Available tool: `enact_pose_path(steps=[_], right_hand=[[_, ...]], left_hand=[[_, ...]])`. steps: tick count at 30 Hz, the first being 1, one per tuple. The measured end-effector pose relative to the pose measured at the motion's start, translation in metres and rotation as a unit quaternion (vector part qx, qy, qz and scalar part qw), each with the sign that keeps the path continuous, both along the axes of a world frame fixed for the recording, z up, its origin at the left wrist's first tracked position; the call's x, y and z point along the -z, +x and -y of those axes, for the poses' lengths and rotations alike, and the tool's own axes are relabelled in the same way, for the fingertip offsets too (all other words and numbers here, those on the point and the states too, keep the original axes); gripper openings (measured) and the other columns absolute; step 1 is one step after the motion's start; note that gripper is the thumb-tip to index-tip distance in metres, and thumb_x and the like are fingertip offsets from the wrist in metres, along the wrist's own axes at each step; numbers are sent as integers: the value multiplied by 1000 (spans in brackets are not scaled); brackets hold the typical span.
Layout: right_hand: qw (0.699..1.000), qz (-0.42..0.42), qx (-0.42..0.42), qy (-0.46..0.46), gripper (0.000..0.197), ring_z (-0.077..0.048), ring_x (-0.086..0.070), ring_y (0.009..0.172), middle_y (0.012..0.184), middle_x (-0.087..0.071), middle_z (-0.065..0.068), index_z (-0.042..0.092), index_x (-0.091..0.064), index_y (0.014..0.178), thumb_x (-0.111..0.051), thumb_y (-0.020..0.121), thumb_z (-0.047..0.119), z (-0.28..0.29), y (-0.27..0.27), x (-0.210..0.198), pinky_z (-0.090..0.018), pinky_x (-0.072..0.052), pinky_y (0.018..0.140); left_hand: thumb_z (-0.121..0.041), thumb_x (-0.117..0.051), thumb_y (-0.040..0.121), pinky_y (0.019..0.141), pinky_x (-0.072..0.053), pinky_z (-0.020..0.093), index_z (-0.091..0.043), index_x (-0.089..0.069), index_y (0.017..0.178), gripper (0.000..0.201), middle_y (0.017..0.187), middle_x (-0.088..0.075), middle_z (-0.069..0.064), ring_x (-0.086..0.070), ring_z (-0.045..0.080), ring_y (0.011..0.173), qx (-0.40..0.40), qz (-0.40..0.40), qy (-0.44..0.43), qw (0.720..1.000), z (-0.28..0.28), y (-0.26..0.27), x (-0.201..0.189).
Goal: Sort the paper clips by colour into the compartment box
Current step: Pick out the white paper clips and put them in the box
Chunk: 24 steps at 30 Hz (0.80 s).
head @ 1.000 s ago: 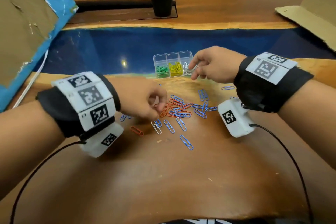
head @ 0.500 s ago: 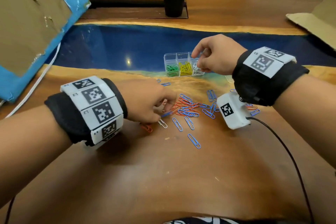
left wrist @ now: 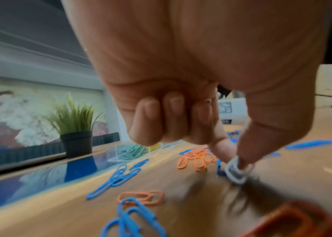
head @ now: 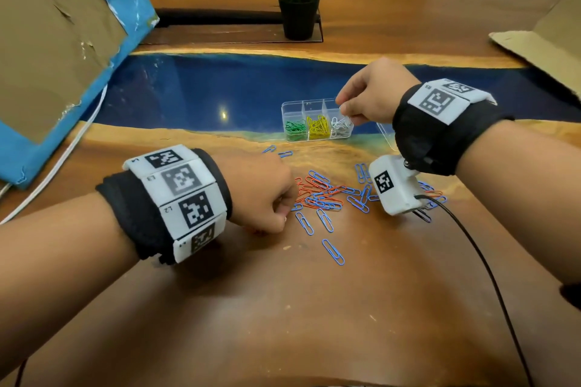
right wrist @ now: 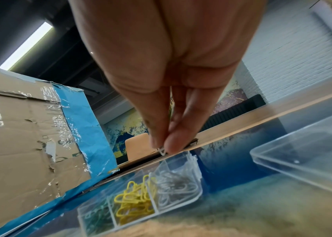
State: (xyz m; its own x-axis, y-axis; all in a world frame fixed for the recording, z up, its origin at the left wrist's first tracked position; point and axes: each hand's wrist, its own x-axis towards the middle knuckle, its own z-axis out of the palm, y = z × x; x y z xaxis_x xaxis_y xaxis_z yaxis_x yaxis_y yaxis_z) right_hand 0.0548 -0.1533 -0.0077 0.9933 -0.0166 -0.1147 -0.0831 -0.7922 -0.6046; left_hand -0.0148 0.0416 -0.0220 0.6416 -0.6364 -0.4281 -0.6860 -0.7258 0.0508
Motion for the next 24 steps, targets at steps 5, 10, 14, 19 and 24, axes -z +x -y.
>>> enact_pose_path(steps=[5,10,14,19,24], right_hand=[[1000,16,10,3,10,-13,-66,59,70,-63,3,23,-67,89,-67,85,14,5,7,6,-25,-56,70],[999,36,4,-24,9,-25,-68,71,84,-71,-6,27,-65,85,-64,86,18,16,0,7,-32,-57,78],[999,46,5,-28,11,-22,-62,72,85,-67,-3,29,-65,85,-62,85,19,30,-10,7,-30,-53,77],[998,33,6,-51,12,-12,-50,67,75,-57,7,29,-67,89,-60,85,20,50,-24,10,-22,-36,71],[998,21,4,-55,11,-7,-49,64,67,-52,15,29,-67,93,-61,86,22,65,-33,10,-20,-36,58]], left_hand=[[-26,-57,79,49,-31,16,-25,-58,74,6,48,-43,-8,-46,0,50,-83,25,-130,988,8,15,-11],[-25,-55,83,67,-34,23,-22,-62,83,7,58,-43,-11,-44,9,60,-134,106,-189,967,36,51,-20],[-22,-51,88,72,-44,31,-17,-63,90,13,79,-54,-4,-53,19,83,-144,135,-180,964,69,78,-17],[-19,-57,87,71,-47,32,-7,-69,102,22,103,-69,9,-64,28,95,-118,132,-106,978,101,97,-10],[-9,-58,86,82,-50,35,-13,-67,114,30,117,-63,10,-63,31,102,-98,128,-64,985,110,98,-11]])
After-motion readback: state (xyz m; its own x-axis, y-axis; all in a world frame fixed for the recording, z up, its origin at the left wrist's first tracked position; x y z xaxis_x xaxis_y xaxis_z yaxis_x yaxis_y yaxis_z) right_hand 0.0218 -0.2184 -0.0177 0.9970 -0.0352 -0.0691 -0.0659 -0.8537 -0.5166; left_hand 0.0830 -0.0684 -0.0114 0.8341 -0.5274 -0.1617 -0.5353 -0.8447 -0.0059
